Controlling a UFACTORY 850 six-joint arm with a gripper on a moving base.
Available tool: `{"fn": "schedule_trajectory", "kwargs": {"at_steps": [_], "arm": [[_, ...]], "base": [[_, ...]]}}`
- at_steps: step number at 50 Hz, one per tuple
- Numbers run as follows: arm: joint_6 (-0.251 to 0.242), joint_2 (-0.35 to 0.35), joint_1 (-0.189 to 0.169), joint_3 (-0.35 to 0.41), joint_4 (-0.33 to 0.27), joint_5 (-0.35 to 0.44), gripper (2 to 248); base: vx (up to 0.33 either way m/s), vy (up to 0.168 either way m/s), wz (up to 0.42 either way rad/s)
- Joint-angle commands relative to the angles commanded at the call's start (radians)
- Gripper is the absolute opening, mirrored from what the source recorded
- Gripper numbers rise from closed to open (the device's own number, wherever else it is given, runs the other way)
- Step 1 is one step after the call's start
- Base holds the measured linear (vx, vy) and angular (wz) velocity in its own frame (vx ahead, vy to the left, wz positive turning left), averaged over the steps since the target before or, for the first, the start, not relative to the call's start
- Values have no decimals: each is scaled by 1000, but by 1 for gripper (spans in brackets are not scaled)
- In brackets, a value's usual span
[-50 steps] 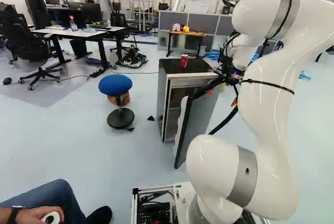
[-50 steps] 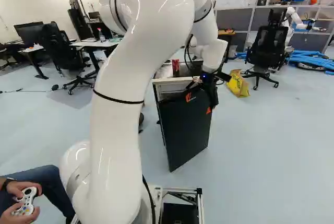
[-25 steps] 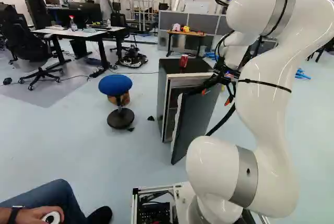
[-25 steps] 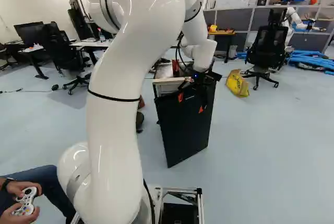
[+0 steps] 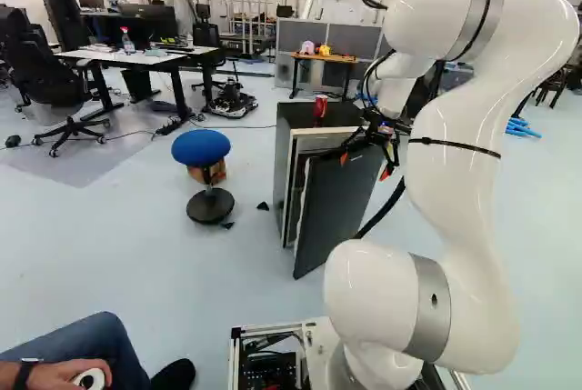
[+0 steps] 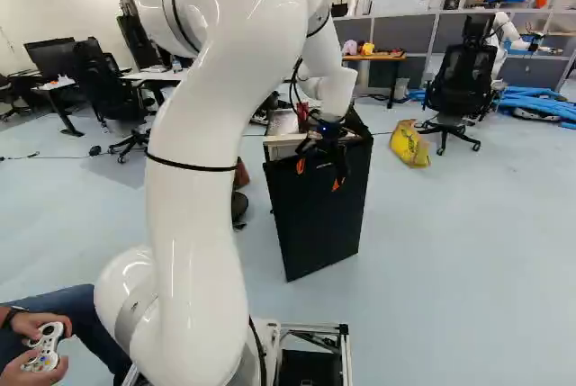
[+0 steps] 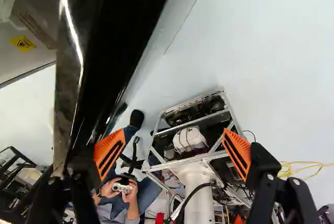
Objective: Grab a drink from the fridge
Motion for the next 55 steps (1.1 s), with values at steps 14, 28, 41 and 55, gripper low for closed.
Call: {"fn": "schedule_trajectory", "kwargs": {"at_steps": [14, 28, 41, 55], "arm": [[0, -2, 42, -3, 0, 16, 247], [0, 0, 74, 0, 0, 38, 247], [0, 0, 103, 0, 0, 72, 247], [0, -1, 134, -2, 0, 109, 247]], "base": [[0, 0, 0], [0, 0, 0], [0, 0, 0], [0, 0, 0]]}}
